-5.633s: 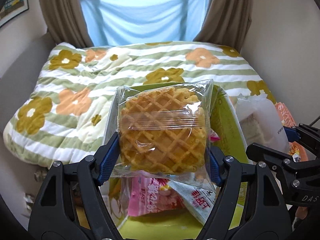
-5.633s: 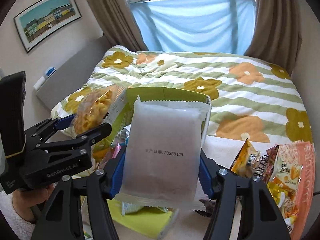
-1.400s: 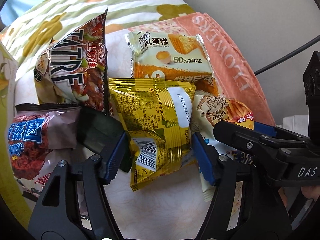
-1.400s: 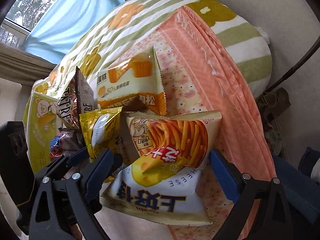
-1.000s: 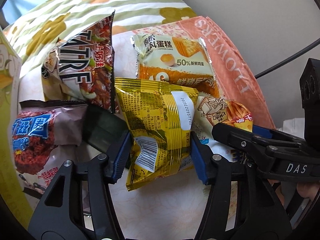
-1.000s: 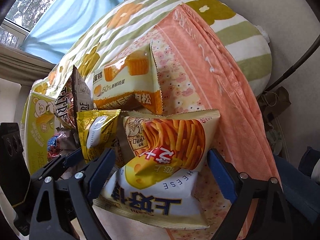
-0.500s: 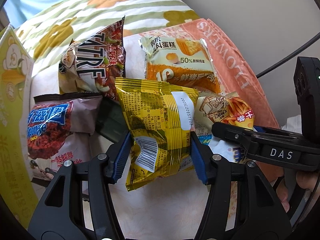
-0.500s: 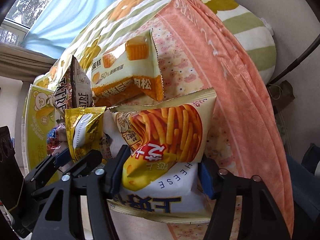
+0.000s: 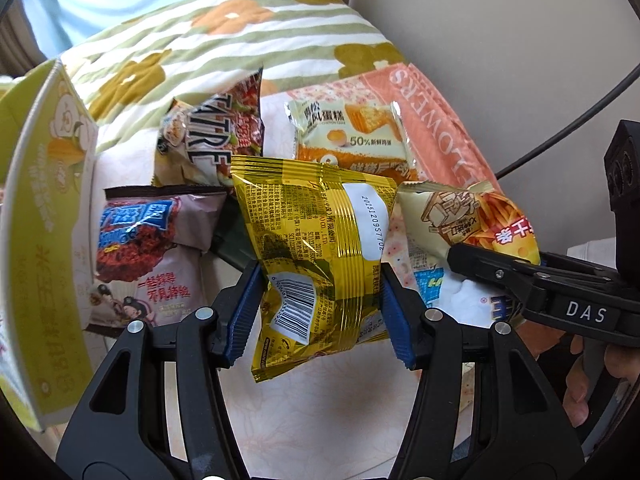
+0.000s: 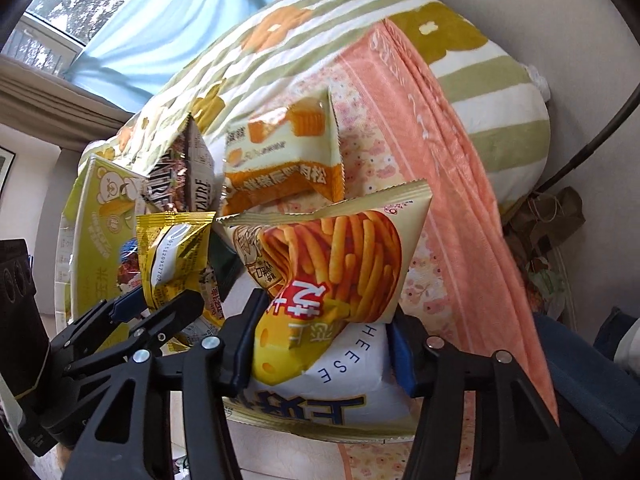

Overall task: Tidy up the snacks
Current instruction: 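Drop the gold chip bag into the box with left while right drops cheese bag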

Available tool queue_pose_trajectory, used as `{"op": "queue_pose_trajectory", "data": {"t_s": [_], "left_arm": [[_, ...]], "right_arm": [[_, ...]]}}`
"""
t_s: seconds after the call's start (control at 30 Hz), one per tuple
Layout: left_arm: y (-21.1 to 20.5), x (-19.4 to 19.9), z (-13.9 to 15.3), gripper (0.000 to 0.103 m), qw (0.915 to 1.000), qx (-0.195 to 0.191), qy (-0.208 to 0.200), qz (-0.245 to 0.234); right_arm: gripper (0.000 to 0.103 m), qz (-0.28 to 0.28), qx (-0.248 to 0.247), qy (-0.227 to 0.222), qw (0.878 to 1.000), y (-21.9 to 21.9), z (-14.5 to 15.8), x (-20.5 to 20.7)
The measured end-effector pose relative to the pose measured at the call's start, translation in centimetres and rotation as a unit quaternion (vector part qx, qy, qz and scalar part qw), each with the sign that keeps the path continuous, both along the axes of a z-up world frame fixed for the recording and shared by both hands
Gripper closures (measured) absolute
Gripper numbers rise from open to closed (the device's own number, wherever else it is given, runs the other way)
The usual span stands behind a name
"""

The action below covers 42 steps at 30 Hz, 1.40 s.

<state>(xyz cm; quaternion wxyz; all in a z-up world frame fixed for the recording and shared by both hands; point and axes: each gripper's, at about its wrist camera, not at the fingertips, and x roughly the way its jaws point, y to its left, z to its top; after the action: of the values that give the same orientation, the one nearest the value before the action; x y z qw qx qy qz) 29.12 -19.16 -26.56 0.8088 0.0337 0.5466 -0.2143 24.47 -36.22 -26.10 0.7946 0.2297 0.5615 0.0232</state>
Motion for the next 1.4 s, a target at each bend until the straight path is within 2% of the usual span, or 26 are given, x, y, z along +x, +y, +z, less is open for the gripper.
{"op": "queue_pose_trajectory", "data": {"t_s": [0.37,0.47,0.63,0.87,1.07,1.13,1.4], "left_arm": [[4.4,-1.6,6.7,0.05,0.9943,-0.042,-0.053,0.082],[6.0,-2.3,8.4,0.05,0.9915,-0.032,-0.077,0.099],[11.1,-2.9,11.4,0.05,0.9834,-0.049,-0.099,0.143],[20.2,-2.1,14.3,0.05,0.9743,-0.046,-0.123,0.183],[28.1,-0.2,15.0,0.05,0.9732,-0.039,-0.122,0.191],[30.2,0.5,14.7,0.05,0.9743,-0.025,-0.119,0.19],[36.8,3.0,11.0,0.05,0.9827,0.0,-0.077,0.168]], "right_arm": [[0.052,0.059,-0.015,-0.081,0.995,0.9,5.7,0.4],[0.052,0.084,-0.014,-0.099,0.991,2.0,6.8,0.8],[0.052,0.128,-0.009,-0.13,0.983,5.3,8.9,1.6],[0.052,0.181,-0.014,-0.17,0.969,12.5,12.2,3.7],[0.052,0.191,-0.009,-0.185,0.964,20.2,13.5,5.8],[0.052,0.194,-0.012,-0.183,0.964,22.9,13.5,6.6],[0.052,0.179,-0.023,-0.157,0.971,30.9,12.2,8.3]]}}
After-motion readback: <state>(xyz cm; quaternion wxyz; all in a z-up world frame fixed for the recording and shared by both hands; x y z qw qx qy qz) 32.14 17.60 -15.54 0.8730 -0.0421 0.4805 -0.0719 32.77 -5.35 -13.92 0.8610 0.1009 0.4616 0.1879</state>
